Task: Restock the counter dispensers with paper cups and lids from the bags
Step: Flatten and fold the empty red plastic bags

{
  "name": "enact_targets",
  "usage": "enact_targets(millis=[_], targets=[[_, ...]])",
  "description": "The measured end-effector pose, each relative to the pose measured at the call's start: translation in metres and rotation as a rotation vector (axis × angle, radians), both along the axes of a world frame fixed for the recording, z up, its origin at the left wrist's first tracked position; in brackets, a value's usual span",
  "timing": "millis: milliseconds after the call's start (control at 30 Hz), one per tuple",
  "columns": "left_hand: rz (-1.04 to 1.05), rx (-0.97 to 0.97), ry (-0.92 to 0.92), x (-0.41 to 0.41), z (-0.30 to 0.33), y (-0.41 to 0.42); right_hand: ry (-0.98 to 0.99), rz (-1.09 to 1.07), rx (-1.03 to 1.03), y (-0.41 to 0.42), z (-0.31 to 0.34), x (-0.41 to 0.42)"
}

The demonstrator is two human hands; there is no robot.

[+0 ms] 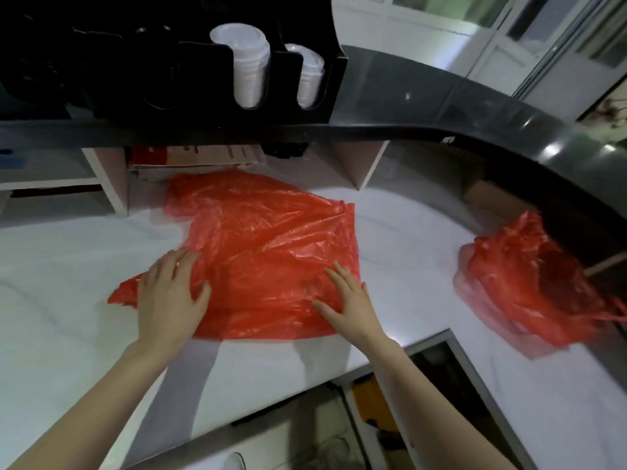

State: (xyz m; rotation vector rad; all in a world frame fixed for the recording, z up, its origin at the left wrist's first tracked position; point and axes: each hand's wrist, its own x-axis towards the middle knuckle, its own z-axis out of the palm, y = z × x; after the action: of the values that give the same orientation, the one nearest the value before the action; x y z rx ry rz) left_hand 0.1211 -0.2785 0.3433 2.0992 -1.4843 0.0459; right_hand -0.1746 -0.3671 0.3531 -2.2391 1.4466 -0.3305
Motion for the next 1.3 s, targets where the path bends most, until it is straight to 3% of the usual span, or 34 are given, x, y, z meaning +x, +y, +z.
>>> enact_targets(millis=[267,467,700,767,867,1000,1133,1200,1300], targets=[[-0.309,-0.003,0.125,-0.093,0.03,-0.057,0.042,-0.092,-0.077,-0.004,0.03,-0.064],[-0.633,0.071,0.141,-0.197,0.033,-0.114,0.067,-0.35,-0.14,-0.009,0.045,-0.18],[-0.795,0.124,0.145,-0.343,0.055,-0.177,0.243,-0.636,-0.269,-0.033,0.053,-0.328],[-0.87,0.157,0.101,-0.389,0.06,-0.193,0.32,-0.67,-0.209,-0.038,0.052,-0.366],[-0.984,0.271,0.051,-0.448,0.055,-0.211,0.467,-0.538,-0.02,-0.043,0.045,-0.408],[-1.104,0.276,-0.21,-0.498,0.028,-0.225,0.288,-0.508,-0.175,-0.052,0.031,-0.442],[-1.008,0.163,-0.311,-0.529,0.026,-0.236,0.165,-0.589,-0.405,-0.067,0.042,-0.471],[-1.029,0.205,-0.262,-0.539,0.031,-0.242,0.143,-0.67,-0.476,-0.071,0.051,-0.484],[-0.986,0.319,0.022,-0.552,0.045,-0.249,0.002,-0.888,-0.479,-0.068,0.067,-0.493]])
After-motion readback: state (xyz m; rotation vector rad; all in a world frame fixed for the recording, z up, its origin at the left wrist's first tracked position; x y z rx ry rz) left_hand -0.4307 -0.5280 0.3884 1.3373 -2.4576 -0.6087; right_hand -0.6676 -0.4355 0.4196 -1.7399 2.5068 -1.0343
